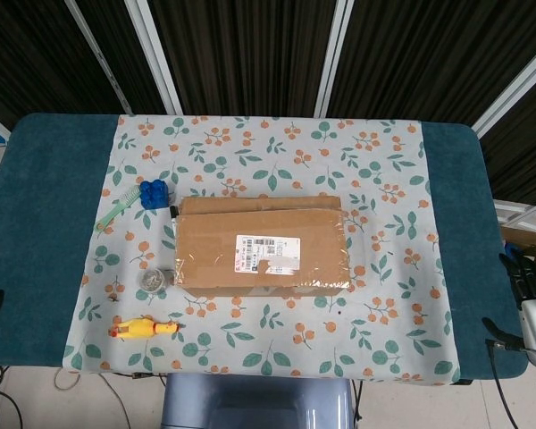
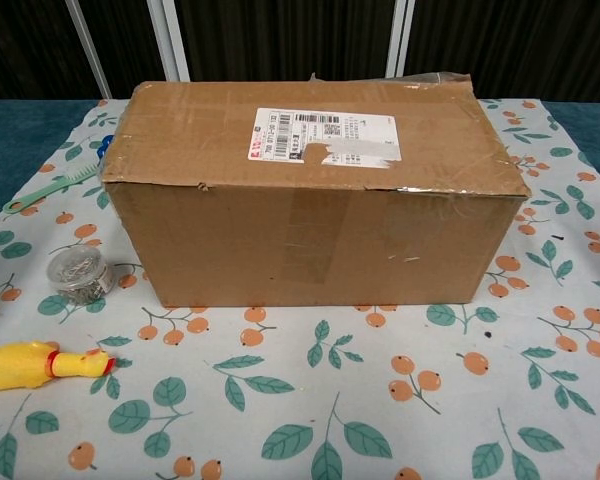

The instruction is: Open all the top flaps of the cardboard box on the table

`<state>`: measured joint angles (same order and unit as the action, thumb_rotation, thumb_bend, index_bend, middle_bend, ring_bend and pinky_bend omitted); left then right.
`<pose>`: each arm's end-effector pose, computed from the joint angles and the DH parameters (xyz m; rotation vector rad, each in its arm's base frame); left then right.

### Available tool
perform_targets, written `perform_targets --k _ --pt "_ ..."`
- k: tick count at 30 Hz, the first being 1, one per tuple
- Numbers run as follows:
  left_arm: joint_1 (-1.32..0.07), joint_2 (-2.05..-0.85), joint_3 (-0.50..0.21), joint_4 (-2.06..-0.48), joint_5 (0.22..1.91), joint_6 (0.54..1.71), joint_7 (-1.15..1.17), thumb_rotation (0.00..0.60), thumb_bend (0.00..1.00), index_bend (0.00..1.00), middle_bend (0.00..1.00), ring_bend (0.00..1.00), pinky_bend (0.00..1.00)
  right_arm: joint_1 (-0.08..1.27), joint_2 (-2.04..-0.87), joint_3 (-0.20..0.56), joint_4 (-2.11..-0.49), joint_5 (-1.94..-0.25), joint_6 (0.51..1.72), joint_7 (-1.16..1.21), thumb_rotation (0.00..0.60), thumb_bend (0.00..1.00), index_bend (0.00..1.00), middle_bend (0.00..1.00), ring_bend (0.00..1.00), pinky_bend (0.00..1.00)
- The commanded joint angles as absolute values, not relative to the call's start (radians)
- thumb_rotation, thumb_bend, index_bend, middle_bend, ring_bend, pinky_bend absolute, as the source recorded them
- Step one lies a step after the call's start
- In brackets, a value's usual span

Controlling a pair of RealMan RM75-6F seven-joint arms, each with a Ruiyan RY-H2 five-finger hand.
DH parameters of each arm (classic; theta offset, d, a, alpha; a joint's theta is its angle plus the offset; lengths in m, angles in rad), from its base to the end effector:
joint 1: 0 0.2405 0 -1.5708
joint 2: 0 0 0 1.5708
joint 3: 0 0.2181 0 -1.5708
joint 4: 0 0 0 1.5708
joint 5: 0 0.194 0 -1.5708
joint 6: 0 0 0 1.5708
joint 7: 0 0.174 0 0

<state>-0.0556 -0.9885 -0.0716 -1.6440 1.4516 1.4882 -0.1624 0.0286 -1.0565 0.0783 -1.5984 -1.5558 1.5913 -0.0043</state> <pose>-0.2838 0.2028 0.1993 -1.2829 -0.9599 -0.9368 -0.2688 -0.1961 0.1930 1.3520 -0.7519 0.9182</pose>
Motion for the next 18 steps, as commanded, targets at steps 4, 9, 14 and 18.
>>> perform_targets --k 4,9,14,18 --pt "-0.078 -0.963 -0.050 -1.652 1.503 1.447 -0.245 0.600 0.39 0.13 0.09 0.00 0.00 0.029 -1.058 0.079 -1.598 -1.552 1.590 -0.007 0.600 0.19 0.00 0.06 0.11 0.19" --pt "-0.135 -0.913 -0.047 -1.669 1.540 1.366 -0.373 0.600 0.45 0.13 0.09 0.00 0.00 0.028 -1.057 0.079 -1.602 -1.552 1.591 -0.011 0.600 0.19 0.00 0.06 0.11 0.19" --pt "-0.238 -0.868 -0.084 -1.682 1.521 1.236 -0.454 0.600 0.46 0.13 0.10 0.00 0.00 0.029 -1.058 0.080 -1.603 -1.547 1.585 -0.013 0.600 0.19 0.00 0.06 0.11 0.19" --pt "-0.308 -0.836 -0.105 -1.709 1.503 1.140 -0.534 0.600 0.47 0.14 0.12 0.03 0.00 0.030 -1.059 0.080 -1.604 -1.545 1.583 -0.017 0.600 0.19 0.00 0.06 0.11 0.19"
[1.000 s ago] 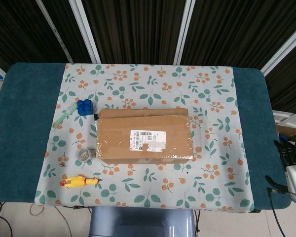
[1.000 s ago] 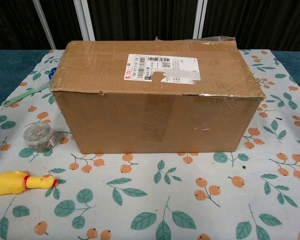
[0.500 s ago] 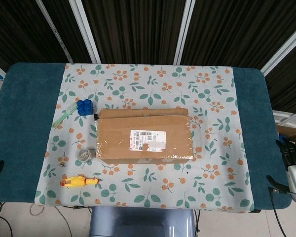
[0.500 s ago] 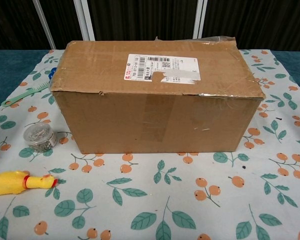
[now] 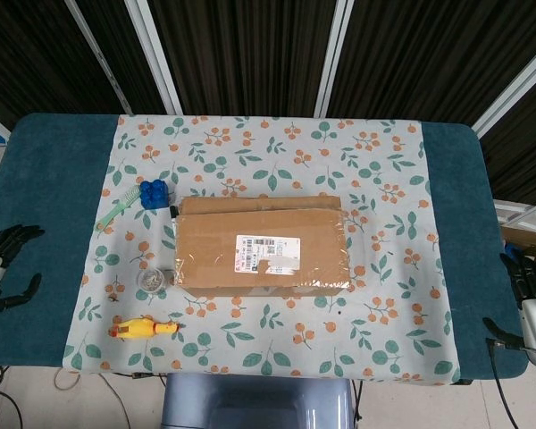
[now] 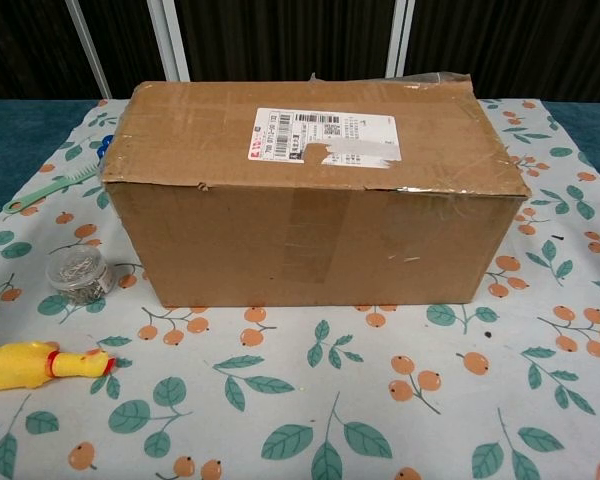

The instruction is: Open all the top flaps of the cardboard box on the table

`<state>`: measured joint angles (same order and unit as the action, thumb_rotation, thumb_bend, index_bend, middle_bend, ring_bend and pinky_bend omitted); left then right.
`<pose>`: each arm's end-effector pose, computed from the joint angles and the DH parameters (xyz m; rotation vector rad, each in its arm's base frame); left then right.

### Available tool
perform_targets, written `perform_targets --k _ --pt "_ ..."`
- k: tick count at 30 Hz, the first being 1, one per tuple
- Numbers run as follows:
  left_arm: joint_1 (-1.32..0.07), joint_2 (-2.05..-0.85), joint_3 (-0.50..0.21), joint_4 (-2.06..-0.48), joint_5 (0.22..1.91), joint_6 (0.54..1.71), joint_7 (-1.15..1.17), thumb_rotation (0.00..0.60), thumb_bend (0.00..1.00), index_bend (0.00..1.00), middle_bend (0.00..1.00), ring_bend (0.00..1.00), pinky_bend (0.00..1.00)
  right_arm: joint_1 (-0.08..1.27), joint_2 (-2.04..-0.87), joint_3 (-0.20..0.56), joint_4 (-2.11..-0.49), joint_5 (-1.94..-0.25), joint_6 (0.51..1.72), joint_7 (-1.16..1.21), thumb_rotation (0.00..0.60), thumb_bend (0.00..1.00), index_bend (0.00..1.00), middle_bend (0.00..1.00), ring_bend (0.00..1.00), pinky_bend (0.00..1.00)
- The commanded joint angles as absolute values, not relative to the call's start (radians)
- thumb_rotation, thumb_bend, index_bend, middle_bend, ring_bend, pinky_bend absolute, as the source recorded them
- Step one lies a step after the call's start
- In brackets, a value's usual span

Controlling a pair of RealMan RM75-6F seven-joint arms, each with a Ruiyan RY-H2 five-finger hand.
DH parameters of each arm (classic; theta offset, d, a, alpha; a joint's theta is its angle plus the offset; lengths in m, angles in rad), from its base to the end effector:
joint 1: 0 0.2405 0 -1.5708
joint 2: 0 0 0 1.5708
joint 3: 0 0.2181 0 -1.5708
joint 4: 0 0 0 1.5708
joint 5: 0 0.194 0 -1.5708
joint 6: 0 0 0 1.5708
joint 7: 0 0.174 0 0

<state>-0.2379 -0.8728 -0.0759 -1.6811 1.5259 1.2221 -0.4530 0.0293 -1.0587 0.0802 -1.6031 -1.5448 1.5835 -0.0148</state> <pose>-0.2538 0.2489 0.1839 -1.4763 -1.2064 -1.0434 -0.2699 -0.1967 0.1920 1.3470 -0.7575 0.9065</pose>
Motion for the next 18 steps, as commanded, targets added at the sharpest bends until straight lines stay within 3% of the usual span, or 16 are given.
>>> perform_targets --k 1,5,11,18 --pt "-0.318 -0.838 -0.117 -1.714 1.489 1.136 -0.542 0.600 0.48 0.14 0.13 0.04 0.00 0.030 -1.060 0.080 -1.605 -1.545 1.582 -0.019 0.600 0.19 0.00 0.06 0.11 0.19" --pt "-0.370 -0.838 -0.145 -1.740 1.474 1.089 -0.580 0.600 0.52 0.16 0.15 0.07 0.00 0.031 -1.063 0.077 -1.606 -1.547 1.578 -0.029 0.600 0.19 0.00 0.06 0.11 0.19" --pt "-0.453 -0.796 -0.159 -1.782 1.486 0.955 -0.873 0.600 0.52 0.15 0.14 0.07 0.00 0.034 -1.067 0.078 -1.606 -1.541 1.571 -0.037 0.600 0.19 0.00 0.06 0.11 0.19" --pt "-0.540 -0.872 -0.197 -1.757 1.359 0.832 -0.908 0.600 0.52 0.15 0.14 0.06 0.00 0.033 -1.065 0.077 -1.607 -1.545 1.573 -0.032 0.600 0.19 0.00 0.06 0.11 0.19"
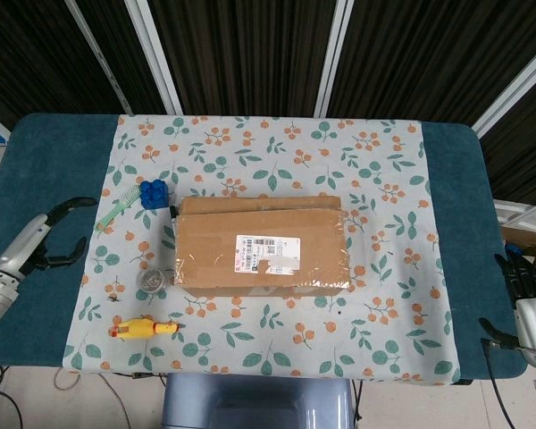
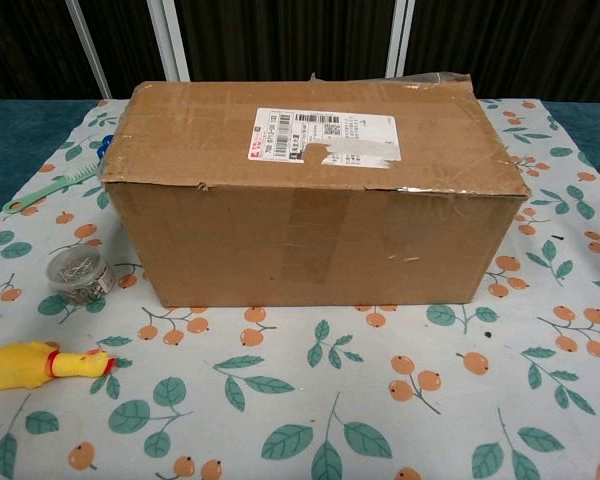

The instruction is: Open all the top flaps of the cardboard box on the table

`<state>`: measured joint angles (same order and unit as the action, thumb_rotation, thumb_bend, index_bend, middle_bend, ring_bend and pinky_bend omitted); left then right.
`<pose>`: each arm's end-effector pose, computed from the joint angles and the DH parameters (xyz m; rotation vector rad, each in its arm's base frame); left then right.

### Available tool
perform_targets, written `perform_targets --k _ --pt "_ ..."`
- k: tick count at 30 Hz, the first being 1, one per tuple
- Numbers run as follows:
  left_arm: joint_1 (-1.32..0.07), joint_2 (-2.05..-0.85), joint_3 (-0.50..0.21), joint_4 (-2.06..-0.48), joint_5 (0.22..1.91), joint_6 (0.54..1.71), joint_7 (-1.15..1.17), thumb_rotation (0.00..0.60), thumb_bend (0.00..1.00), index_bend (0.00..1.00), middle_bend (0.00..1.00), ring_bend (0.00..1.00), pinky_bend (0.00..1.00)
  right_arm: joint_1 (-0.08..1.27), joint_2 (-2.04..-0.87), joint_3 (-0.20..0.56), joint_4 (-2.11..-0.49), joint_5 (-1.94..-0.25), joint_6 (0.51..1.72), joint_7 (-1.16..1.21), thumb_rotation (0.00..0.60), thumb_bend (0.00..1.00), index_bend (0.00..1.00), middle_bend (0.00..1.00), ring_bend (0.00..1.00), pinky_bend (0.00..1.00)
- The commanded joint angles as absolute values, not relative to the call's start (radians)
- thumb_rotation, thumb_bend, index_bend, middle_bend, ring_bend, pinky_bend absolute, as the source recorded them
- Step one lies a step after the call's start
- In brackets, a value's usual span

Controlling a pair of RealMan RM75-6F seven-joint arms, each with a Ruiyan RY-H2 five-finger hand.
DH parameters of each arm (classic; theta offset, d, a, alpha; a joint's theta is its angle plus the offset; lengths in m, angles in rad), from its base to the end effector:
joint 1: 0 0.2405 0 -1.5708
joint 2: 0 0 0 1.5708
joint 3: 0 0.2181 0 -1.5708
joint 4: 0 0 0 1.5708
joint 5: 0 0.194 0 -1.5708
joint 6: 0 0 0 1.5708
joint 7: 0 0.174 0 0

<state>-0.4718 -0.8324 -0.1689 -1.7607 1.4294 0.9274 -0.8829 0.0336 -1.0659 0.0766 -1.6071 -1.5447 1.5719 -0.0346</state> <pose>-0.1963 0.3087 0.1632 -1.3867 -1.6767 -1.2815 -0.2693 -0.1974 0.1873 1.3594 -0.7605 0.8933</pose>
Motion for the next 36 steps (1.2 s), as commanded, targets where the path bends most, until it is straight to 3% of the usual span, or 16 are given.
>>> perform_targets --k 1,10,28,36 --pt "-0.552 -0.880 -0.199 -1.752 1.347 0.811 -0.913 0.600 0.52 0.15 0.14 0.06 0.00 0.032 -1.065 0.077 -1.606 -1.545 1.574 -0.030 0.600 0.19 0.00 0.06 0.11 0.19" --pt "-0.638 -0.971 -0.229 -1.689 1.350 0.676 -1.053 0.600 0.52 0.15 0.14 0.05 0.00 0.032 -1.062 0.078 -1.605 -1.542 1.572 -0.020 0.600 0.19 0.00 0.06 0.11 0.19" --pt "-0.684 -1.031 -0.222 -1.639 1.536 0.772 -1.466 0.600 0.52 0.16 0.14 0.05 0.01 0.031 -1.061 0.079 -1.606 -1.534 1.569 -0.021 0.600 0.19 0.00 0.06 0.11 0.19" --pt "-0.728 -1.048 -0.173 -1.593 1.600 0.773 -1.635 0.600 0.52 0.16 0.14 0.05 0.02 0.026 -1.058 0.085 -1.602 -1.522 1.576 -0.011 0.600 0.19 0.00 0.06 0.11 0.19"
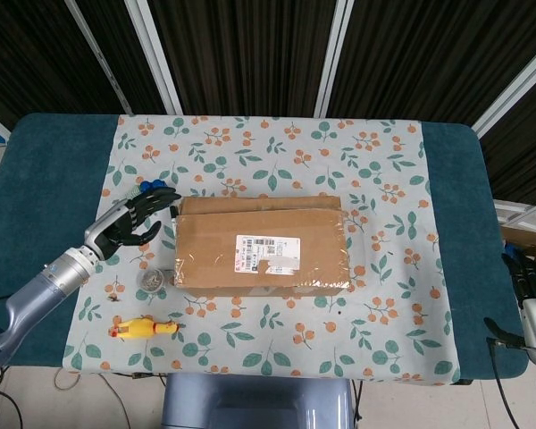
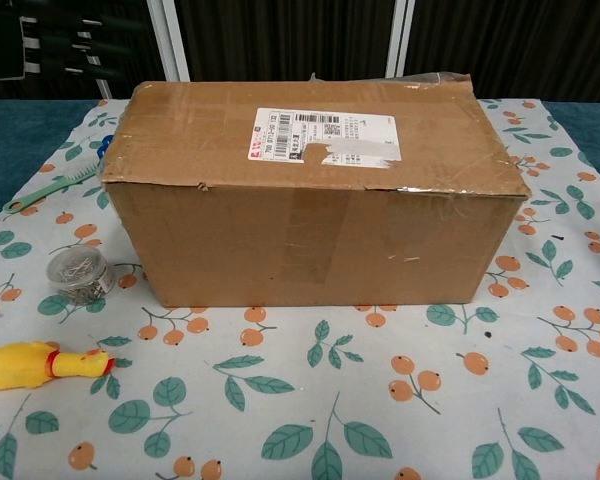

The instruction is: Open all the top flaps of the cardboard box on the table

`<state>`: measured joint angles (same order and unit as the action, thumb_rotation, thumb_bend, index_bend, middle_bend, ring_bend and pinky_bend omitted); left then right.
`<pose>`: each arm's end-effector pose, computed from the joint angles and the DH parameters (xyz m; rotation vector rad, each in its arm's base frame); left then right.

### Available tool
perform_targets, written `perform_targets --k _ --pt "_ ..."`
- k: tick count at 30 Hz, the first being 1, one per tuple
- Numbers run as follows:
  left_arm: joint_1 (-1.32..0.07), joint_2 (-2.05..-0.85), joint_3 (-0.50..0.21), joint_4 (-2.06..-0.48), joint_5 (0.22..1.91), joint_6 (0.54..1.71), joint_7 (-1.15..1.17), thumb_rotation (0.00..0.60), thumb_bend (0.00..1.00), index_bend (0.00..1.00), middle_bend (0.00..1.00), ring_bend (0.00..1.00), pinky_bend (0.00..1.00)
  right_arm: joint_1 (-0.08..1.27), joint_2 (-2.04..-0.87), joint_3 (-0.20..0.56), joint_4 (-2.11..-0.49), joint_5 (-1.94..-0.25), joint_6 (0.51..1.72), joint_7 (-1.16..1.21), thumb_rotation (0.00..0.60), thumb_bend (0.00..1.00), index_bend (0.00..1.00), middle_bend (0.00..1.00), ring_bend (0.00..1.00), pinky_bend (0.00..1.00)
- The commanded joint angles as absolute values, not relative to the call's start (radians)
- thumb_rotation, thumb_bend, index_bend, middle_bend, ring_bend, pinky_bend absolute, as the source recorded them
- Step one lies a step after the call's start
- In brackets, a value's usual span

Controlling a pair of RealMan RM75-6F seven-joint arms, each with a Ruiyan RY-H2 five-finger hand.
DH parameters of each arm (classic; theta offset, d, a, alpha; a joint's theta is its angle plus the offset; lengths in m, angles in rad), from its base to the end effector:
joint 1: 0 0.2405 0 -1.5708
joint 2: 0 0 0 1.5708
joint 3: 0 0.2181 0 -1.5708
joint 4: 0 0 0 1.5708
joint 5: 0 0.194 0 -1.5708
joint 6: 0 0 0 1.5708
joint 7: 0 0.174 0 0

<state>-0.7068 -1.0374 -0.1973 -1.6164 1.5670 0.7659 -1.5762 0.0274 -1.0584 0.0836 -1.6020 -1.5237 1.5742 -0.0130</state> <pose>-0.1280 0.3471 0.0951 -1.2317 -2.3511 -1.5135 -0.2741 -0.1969 0.1930 1.3309 -0.7712 0.8914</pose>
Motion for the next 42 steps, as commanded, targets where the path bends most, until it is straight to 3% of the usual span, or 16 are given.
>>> perform_targets --k 1,27,36,42 --pt "-0.733 -1.051 -0.167 -1.587 1.606 0.776 -1.653 0.600 0.52 0.16 0.14 0.05 0.02 0.026 -1.058 0.086 -1.602 -1.522 1.577 -0.010 0.600 0.19 0.00 0.06 0.11 0.19" --pt "-0.792 -1.156 -0.033 -1.417 1.690 0.972 -2.112 0.600 0.54 0.16 0.14 0.04 0.03 0.029 -1.062 0.086 -1.595 -1.520 1.570 -0.014 0.600 0.19 0.00 0.06 0.11 0.19" --pt "-0.818 -1.177 0.016 -1.370 1.740 1.055 -2.341 0.600 0.54 0.16 0.14 0.04 0.13 0.029 -1.062 0.087 -1.595 -1.521 1.571 -0.015 0.600 0.19 0.00 0.06 0.11 0.19" --pt "-0.822 -1.177 0.038 -1.365 1.755 1.115 -2.352 0.600 0.54 0.16 0.14 0.04 0.13 0.029 -1.063 0.087 -1.595 -1.522 1.572 -0.014 0.600 0.19 0.00 0.06 0.11 0.19"
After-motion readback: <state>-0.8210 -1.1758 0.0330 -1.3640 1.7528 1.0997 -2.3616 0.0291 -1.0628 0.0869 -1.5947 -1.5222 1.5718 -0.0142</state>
